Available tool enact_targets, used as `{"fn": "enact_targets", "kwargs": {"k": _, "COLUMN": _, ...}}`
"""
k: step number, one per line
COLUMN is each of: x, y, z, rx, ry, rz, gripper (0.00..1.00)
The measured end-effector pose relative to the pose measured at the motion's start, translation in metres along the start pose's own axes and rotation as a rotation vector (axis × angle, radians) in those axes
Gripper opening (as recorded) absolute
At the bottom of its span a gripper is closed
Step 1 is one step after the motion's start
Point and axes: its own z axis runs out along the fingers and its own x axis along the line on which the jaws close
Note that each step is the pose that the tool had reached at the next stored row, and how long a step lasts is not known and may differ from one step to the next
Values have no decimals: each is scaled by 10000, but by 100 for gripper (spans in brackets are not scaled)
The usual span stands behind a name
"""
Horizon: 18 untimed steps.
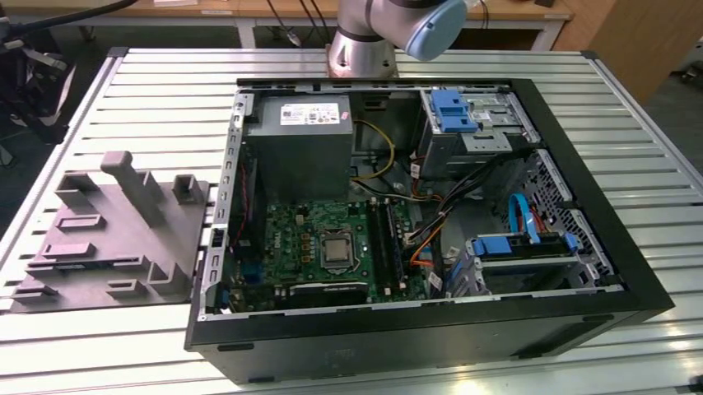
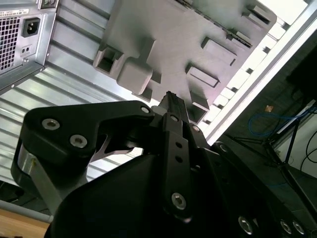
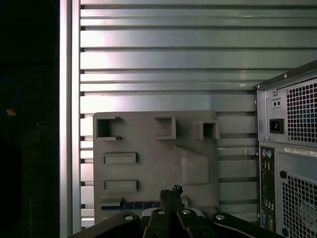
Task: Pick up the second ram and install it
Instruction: 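Reach for the second ram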
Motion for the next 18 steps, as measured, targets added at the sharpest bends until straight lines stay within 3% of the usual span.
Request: {"fn": "enact_targets", "kwargs": {"k": 18, "x": 85, "y": -193, "z": 105, "rx": -1, "ry": -1, "rz": -1, "gripper": 10}}
